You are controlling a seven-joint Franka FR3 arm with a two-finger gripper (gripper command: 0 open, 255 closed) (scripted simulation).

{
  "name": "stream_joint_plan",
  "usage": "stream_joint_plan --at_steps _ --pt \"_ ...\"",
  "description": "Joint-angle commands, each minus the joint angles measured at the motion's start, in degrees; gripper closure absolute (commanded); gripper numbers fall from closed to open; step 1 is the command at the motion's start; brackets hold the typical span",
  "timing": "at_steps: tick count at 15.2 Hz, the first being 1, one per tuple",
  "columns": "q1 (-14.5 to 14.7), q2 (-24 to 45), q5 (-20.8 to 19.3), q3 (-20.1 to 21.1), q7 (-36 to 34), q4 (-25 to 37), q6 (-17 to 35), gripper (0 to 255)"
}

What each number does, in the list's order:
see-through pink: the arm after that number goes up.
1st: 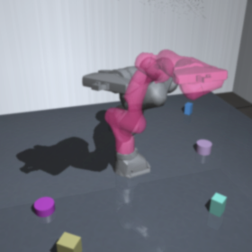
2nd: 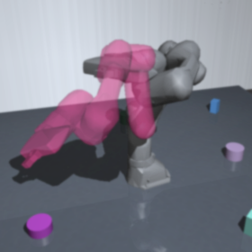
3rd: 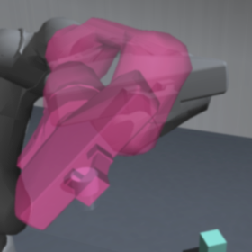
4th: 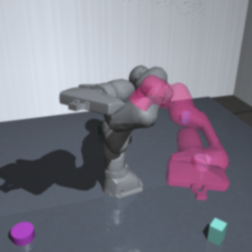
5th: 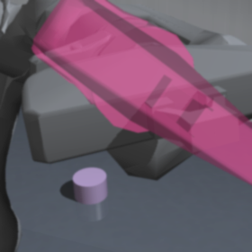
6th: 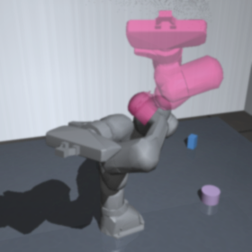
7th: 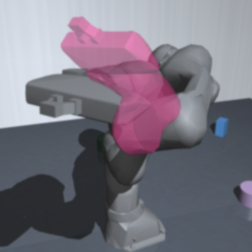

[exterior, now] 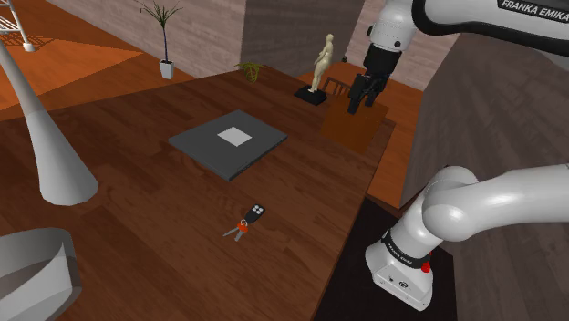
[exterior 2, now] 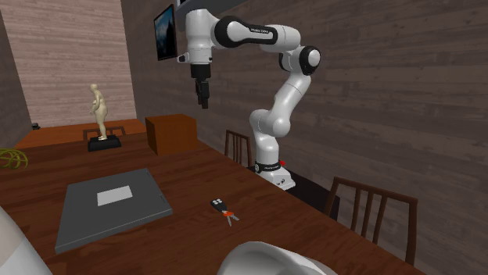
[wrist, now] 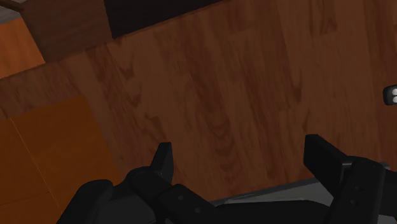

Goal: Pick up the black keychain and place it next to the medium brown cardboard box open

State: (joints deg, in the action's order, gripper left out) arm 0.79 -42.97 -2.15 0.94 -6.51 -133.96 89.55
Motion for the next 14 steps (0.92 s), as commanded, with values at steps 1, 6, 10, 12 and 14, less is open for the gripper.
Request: stream_joint_plan --at_steps 1,6,10,12,14 --pt "0.0 0.0 0.0 0.0 0.0 0.0 0.0 0" --pt "1.3 0.3 4.5 5.6 -8.5 -5.1 5.2 0" --pt "2.5 2.2 8.0 10.4 -15.1 -7.7 10.0 0" --pt "3.0 3.8 9.6 12.8 -18.5 -8.5 12.6 0" --pt "3.5 5.8 11.1 15.3 -21.8 -9.0 15.3 0"
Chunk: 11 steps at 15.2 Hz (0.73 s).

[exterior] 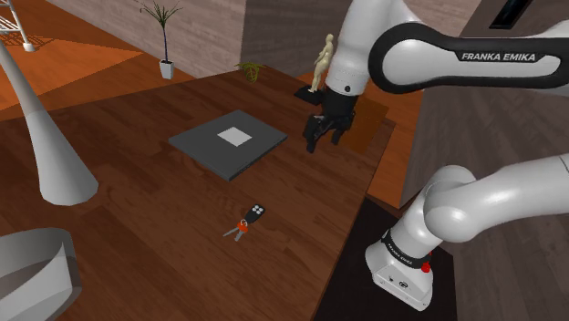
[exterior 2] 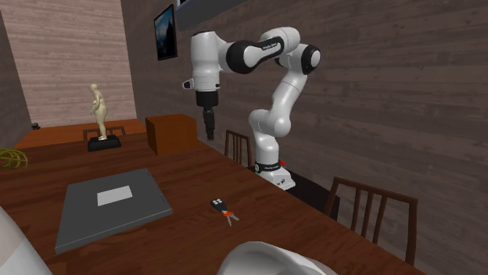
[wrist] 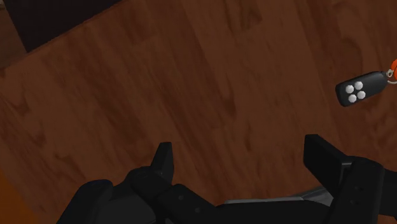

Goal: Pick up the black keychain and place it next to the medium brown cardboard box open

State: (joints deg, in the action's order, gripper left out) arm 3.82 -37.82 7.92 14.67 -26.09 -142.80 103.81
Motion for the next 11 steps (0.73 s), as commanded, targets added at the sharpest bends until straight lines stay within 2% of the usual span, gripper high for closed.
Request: stream_joint_plan --at_steps 1,7,11 --pt "0.7 1.8 1.7 2.8 -3.9 -0.3 2.4 0" --pt "1.1 10.6 4.3 10.5 -14.1 0.8 11.0 0" --pt "0.5 18.3 3.8 15.6 -21.6 3.3 16.7 0"
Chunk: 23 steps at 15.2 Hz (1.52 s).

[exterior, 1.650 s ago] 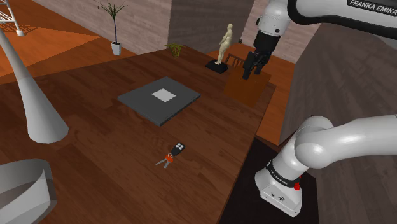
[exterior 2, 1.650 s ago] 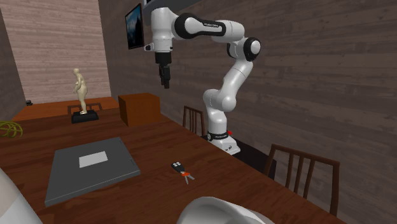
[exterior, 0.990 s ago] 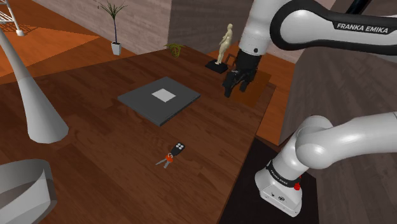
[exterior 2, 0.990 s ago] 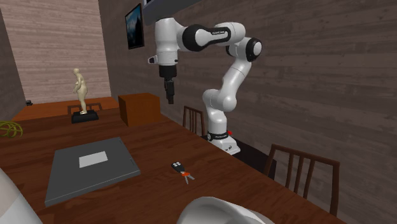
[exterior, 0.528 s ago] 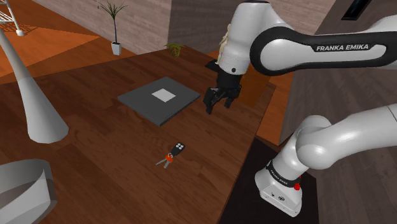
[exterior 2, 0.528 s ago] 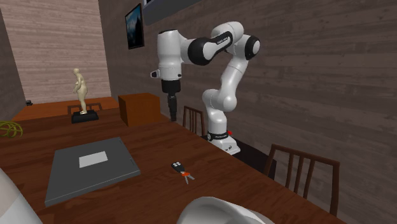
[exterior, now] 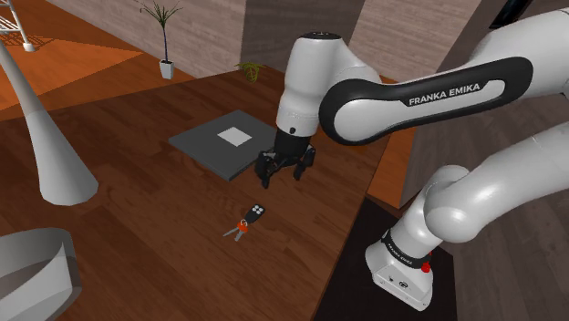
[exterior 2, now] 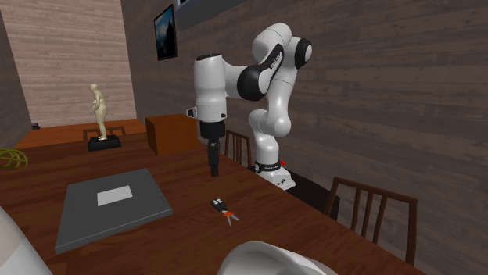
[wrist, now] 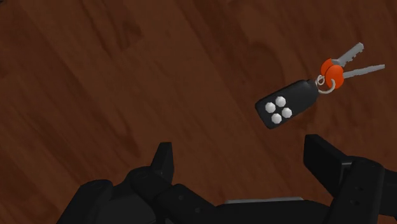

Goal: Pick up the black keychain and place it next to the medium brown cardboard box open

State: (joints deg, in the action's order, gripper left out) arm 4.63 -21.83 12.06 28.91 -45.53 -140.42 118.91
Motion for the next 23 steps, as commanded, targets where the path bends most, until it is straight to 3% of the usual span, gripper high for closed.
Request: stream_joint_plan --at_steps 1,5,12,20,21,23 --pt "-0.5 4.4 -0.9 2.6 -4.1 1.7 3.0 0" --pt "-1.3 12.4 -4.3 6.6 -11.8 5.1 7.3 0" --pt "-1.6 16.6 -6.7 7.5 -13.7 2.4 13.7 0" --pt "-1.6 16.6 -6.7 7.5 -13.7 2.4 13.7 0" --pt "-1.6 16.6 -6.7 7.5 -13.7 2.4 13.7 255" --pt "-1.6 16.6 -6.7 7.5 -13.7 2.4 13.7 255"
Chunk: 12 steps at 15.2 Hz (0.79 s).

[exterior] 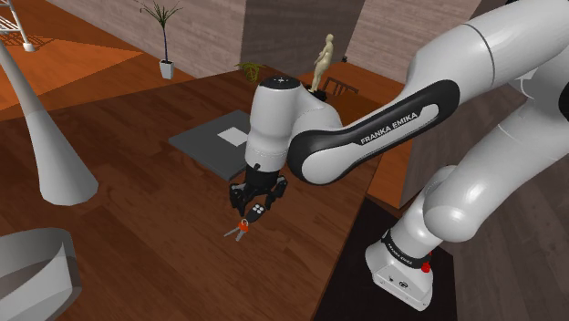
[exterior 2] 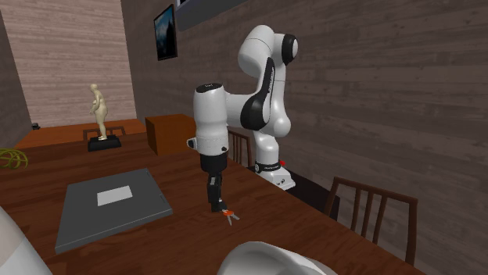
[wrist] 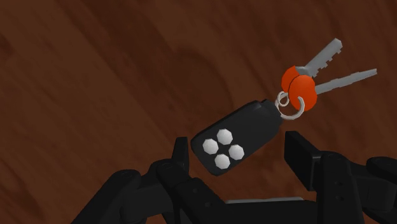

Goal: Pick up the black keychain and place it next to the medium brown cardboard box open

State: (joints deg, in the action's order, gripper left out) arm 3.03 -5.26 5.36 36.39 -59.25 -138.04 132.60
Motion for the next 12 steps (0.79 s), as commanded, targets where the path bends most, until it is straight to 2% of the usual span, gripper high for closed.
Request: stream_joint_plan --at_steps 1,7,12 --pt "0.0 0.0 0.0 0.0 0.0 0.0 0.0 255" --pt "0.0 0.0 0.0 0.0 0.0 0.0 0.0 255" --pt "0.2 -3.0 1.8 -0.6 1.4 1.6 -4.2 255"
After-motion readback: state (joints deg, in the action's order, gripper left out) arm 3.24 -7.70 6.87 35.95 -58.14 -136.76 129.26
